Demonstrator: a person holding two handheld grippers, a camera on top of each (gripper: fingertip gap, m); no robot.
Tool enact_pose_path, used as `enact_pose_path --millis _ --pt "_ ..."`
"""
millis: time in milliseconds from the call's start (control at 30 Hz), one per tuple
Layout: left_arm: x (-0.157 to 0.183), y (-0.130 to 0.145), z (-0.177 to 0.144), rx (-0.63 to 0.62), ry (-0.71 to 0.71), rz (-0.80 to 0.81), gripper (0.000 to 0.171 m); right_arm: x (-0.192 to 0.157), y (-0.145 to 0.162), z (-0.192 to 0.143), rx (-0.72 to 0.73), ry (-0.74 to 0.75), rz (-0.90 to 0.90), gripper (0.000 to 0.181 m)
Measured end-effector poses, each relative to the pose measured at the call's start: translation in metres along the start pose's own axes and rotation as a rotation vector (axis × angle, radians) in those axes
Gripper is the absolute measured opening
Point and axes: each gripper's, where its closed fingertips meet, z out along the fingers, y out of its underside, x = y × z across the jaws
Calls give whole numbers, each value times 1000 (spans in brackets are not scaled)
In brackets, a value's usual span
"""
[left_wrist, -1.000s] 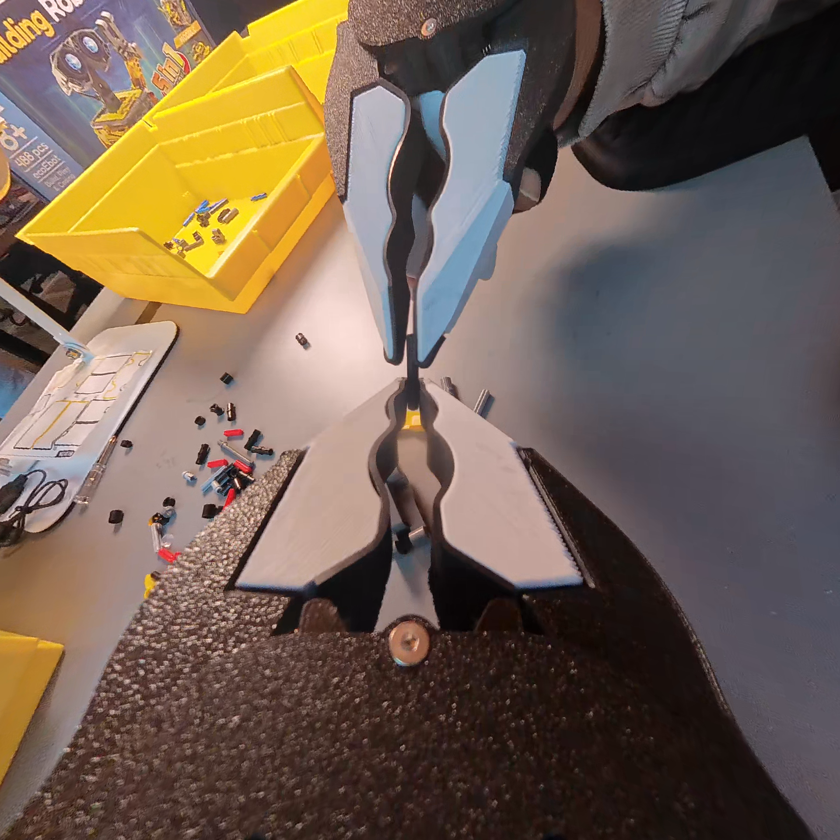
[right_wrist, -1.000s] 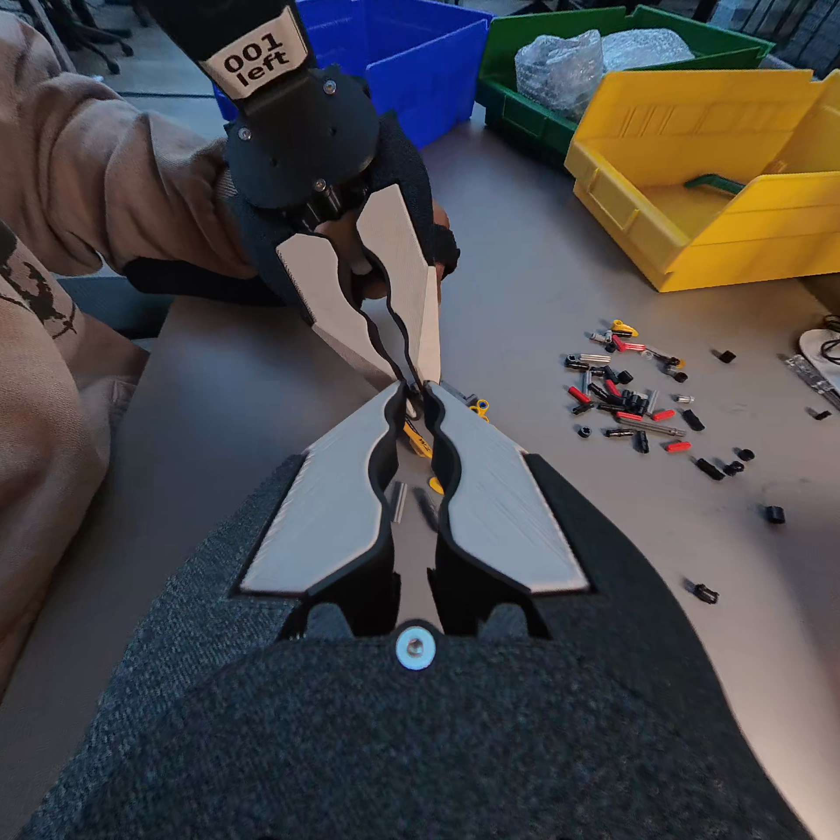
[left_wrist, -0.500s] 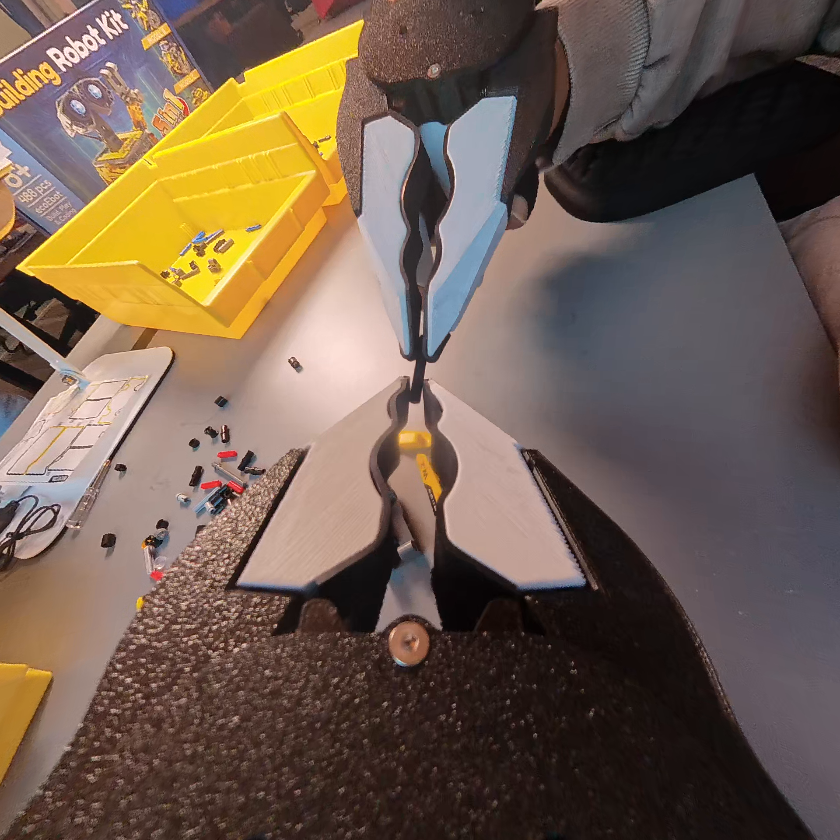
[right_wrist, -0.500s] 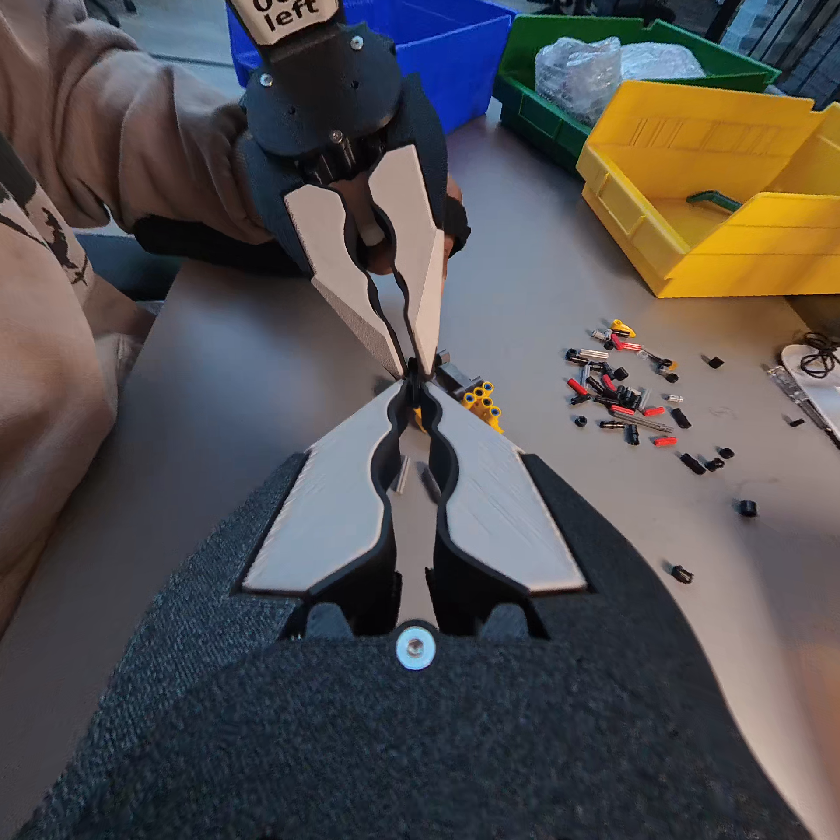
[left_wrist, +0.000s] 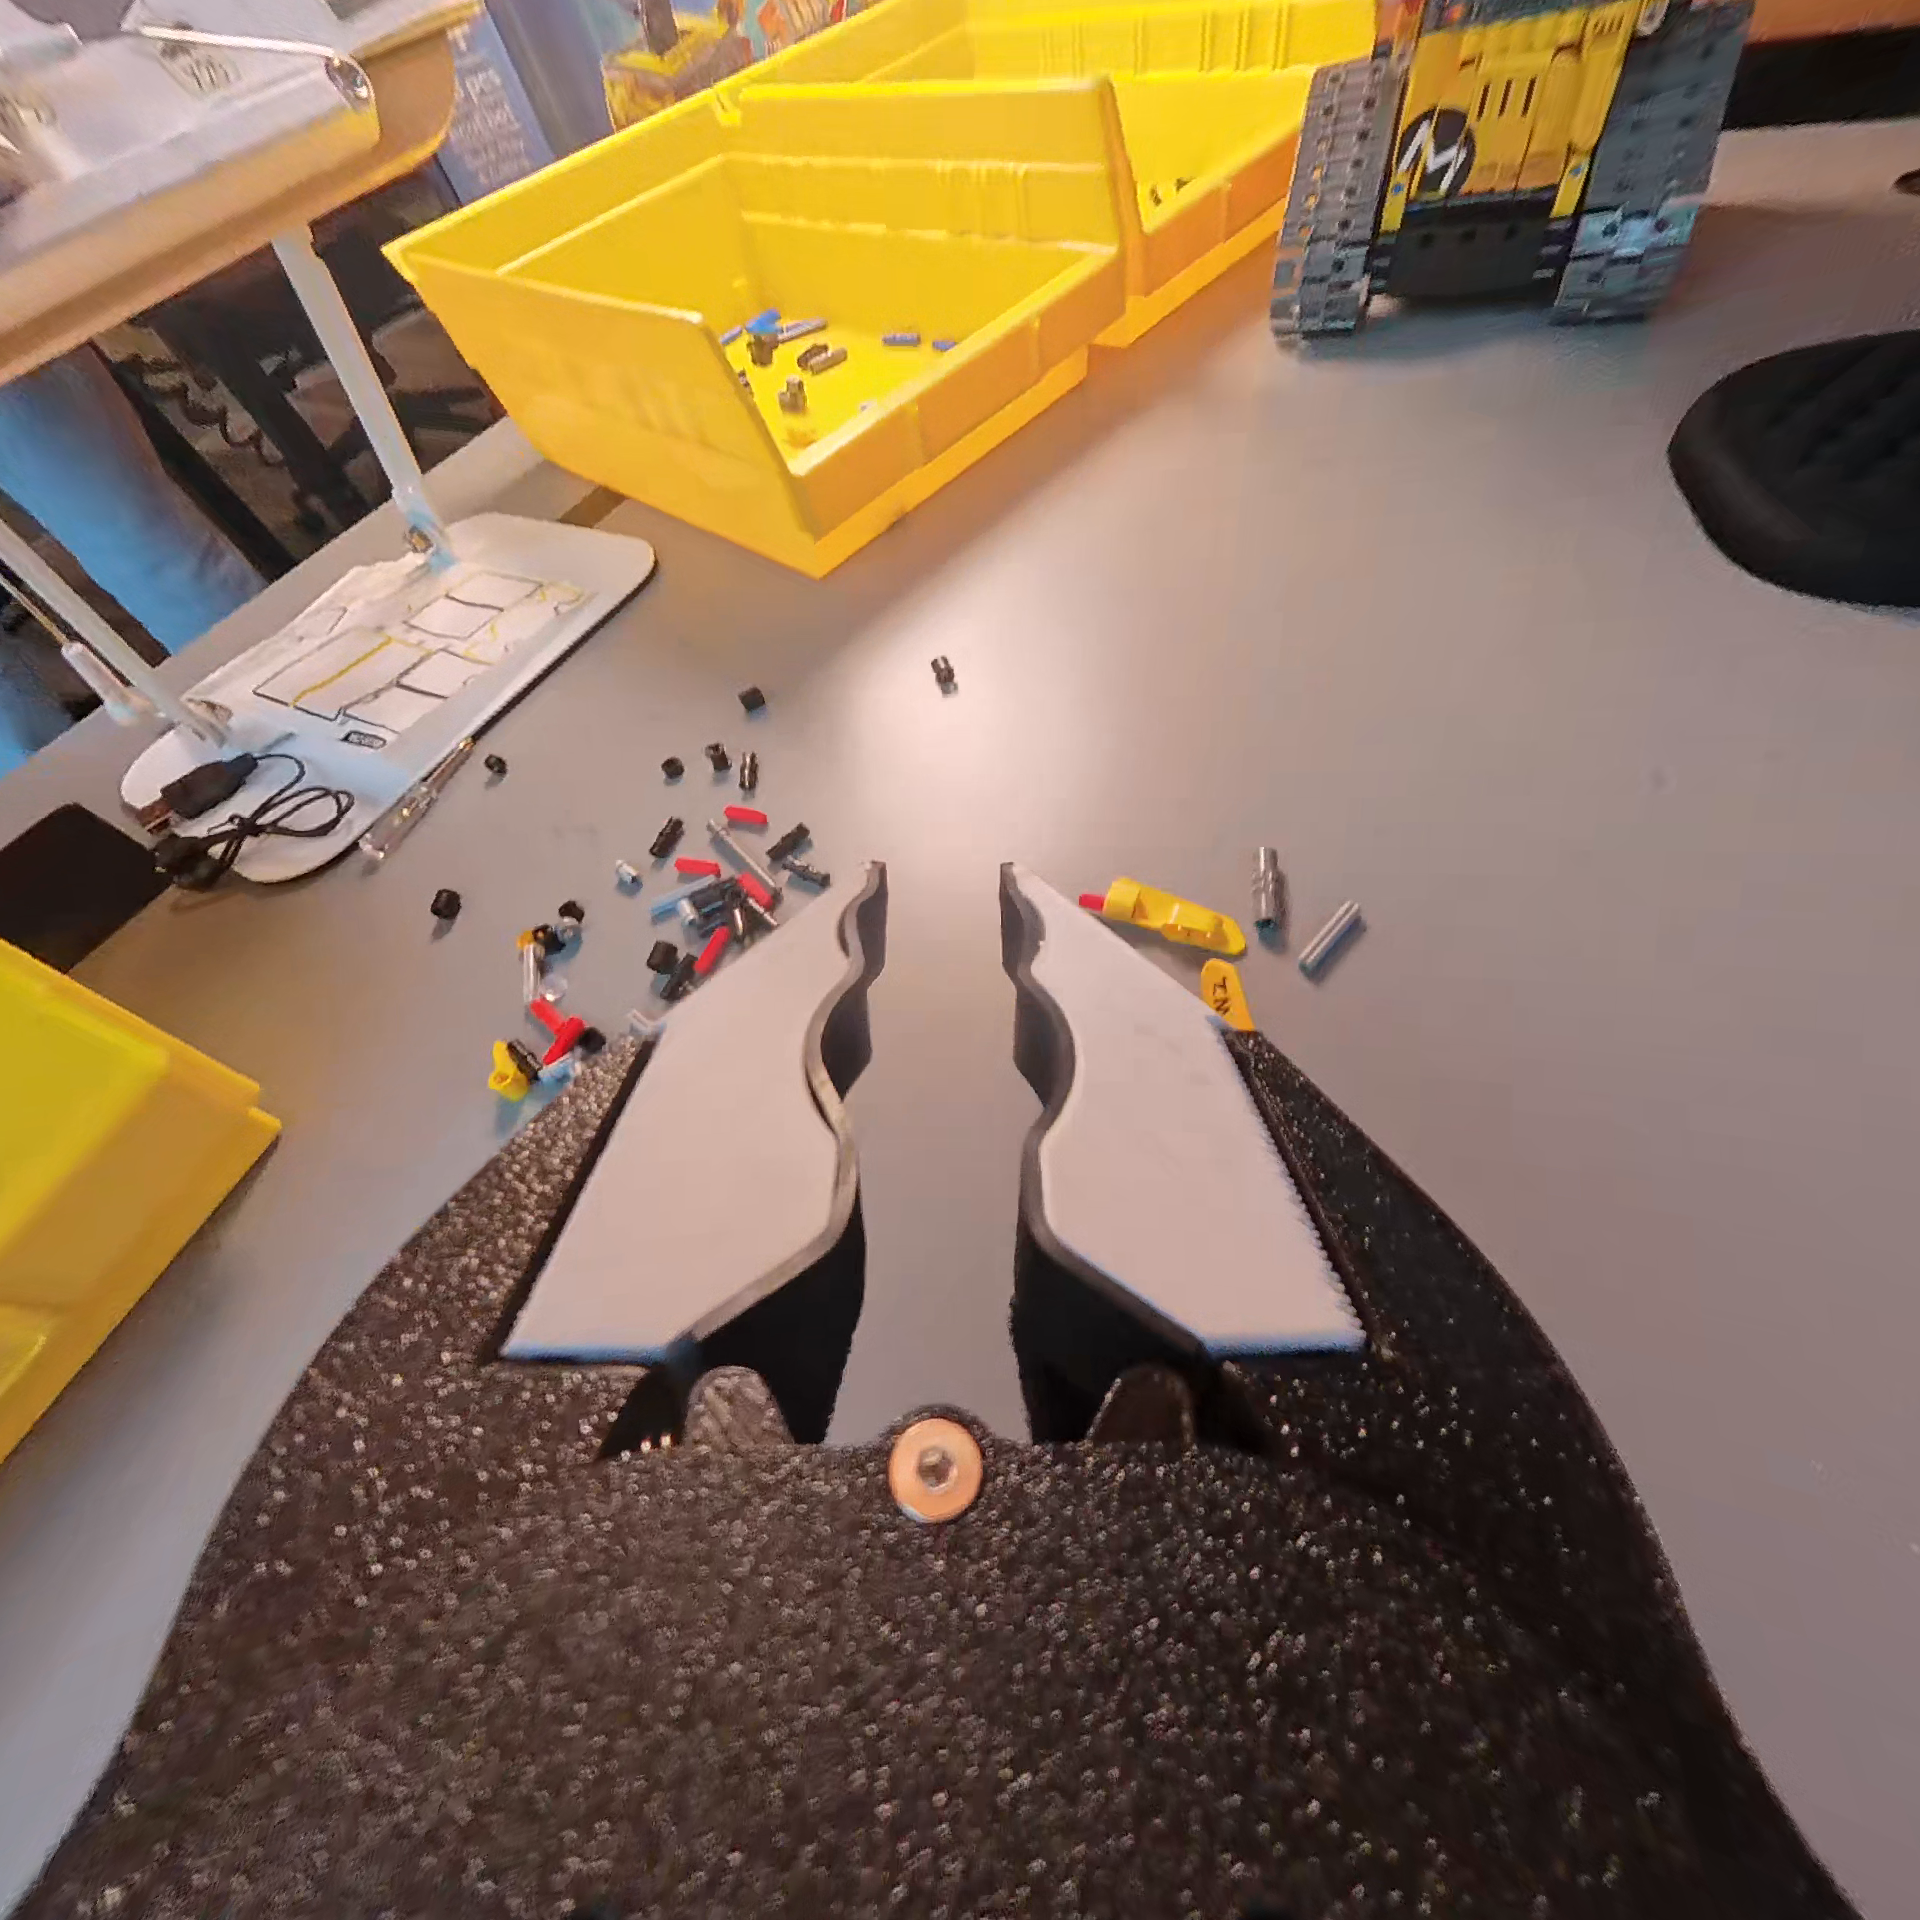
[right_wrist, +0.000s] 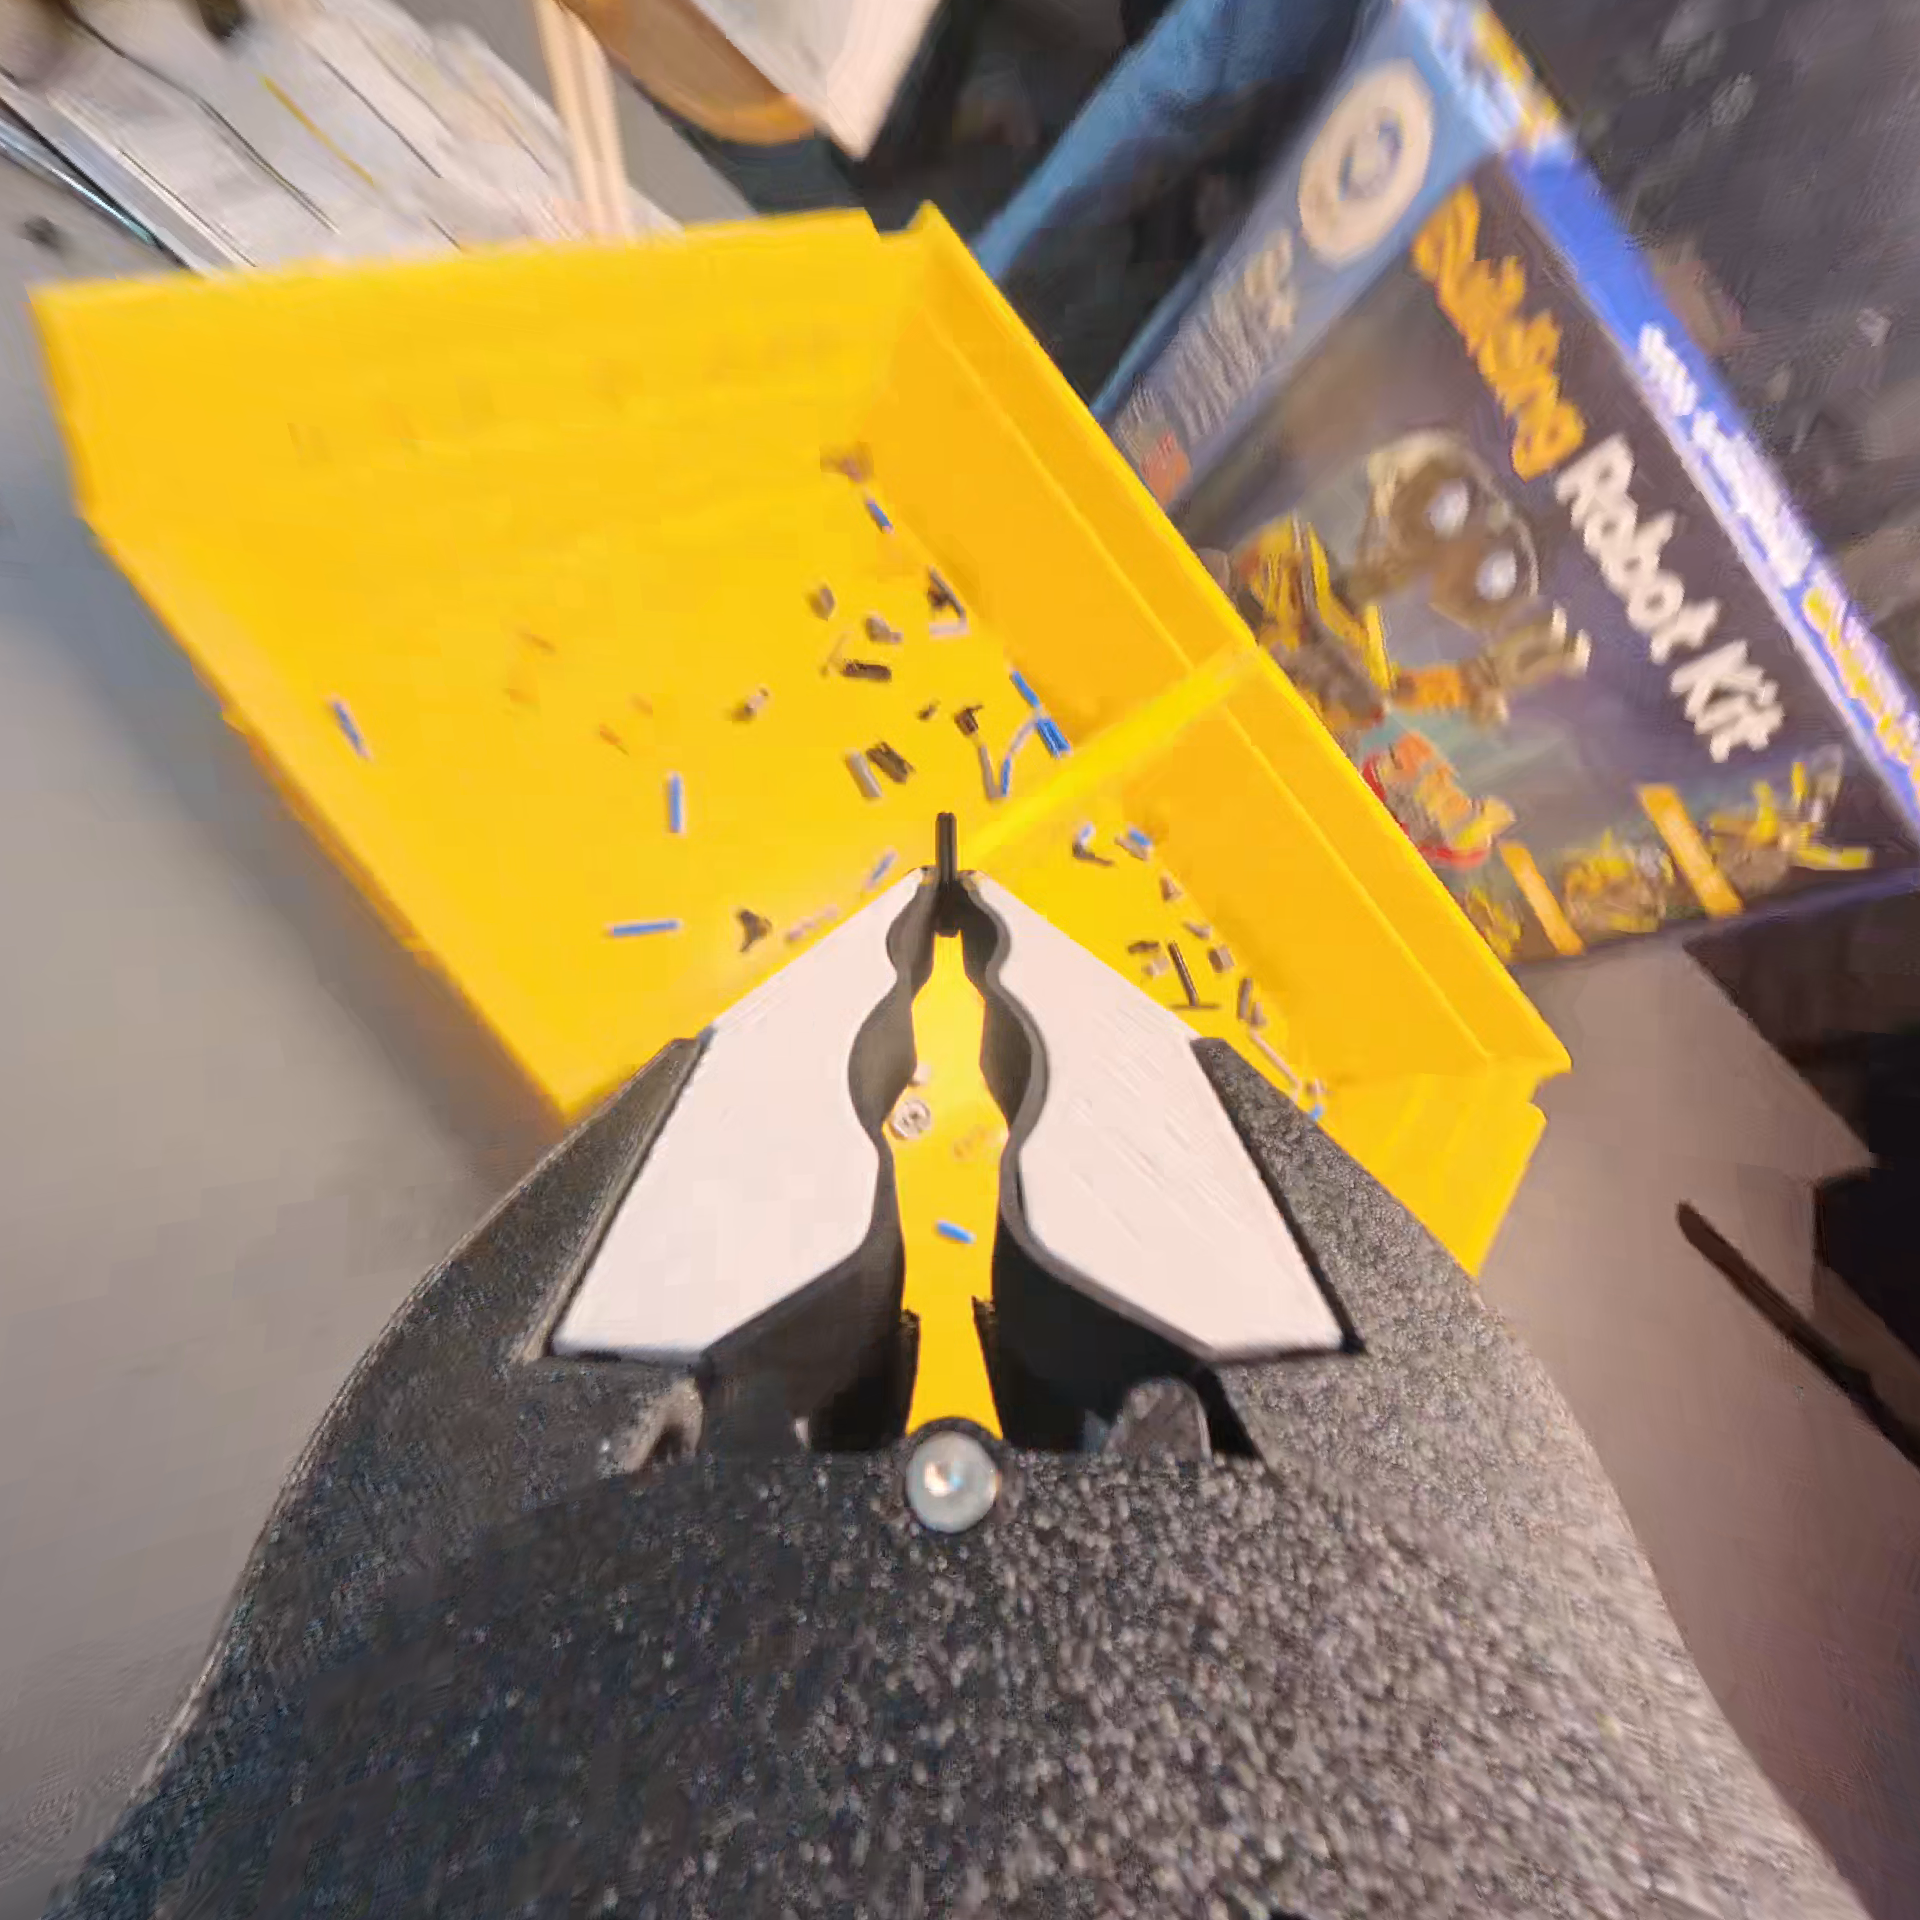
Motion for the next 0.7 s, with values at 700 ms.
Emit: enact_pose_path --millis 700 --pt "14 33 3 -126 250 -210 37 -191 -67 -45 316 -397 -72 16"
